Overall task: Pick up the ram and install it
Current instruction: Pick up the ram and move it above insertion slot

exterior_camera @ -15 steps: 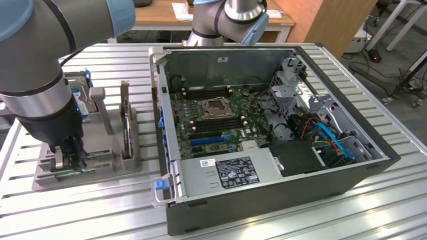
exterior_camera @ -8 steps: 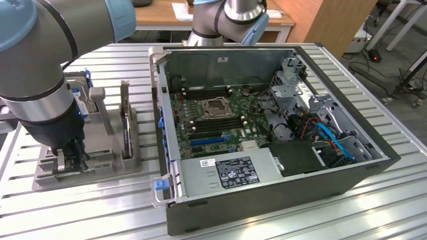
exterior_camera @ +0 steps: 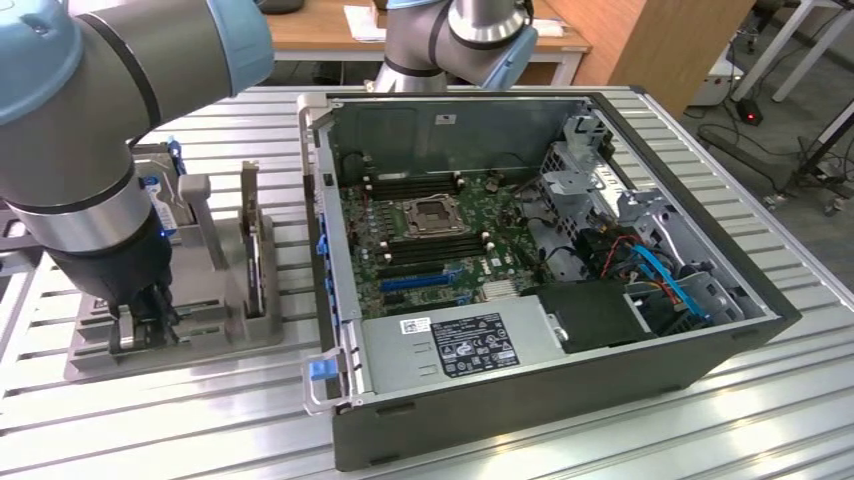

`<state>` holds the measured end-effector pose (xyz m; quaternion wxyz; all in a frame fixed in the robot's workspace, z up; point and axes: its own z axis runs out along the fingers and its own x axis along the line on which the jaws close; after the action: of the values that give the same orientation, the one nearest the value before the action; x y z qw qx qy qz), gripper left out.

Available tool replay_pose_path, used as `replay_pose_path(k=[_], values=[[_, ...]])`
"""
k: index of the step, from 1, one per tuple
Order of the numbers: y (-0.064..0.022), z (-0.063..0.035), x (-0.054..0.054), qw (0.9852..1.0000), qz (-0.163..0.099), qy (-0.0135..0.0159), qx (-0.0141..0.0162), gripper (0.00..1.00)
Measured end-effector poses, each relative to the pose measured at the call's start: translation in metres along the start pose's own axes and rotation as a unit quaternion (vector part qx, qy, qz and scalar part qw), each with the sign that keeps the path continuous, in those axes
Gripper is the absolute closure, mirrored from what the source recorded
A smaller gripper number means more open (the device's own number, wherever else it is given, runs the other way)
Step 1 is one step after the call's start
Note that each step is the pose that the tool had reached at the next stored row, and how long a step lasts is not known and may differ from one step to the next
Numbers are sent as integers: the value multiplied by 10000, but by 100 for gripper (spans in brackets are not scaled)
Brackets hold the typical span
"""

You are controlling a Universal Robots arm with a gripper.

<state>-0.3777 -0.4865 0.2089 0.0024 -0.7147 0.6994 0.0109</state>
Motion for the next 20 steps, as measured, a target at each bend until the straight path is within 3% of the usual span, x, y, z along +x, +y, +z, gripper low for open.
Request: replay_pose_path(k=[20], values=[[-17,103,3,10000,-16,0,0,71]])
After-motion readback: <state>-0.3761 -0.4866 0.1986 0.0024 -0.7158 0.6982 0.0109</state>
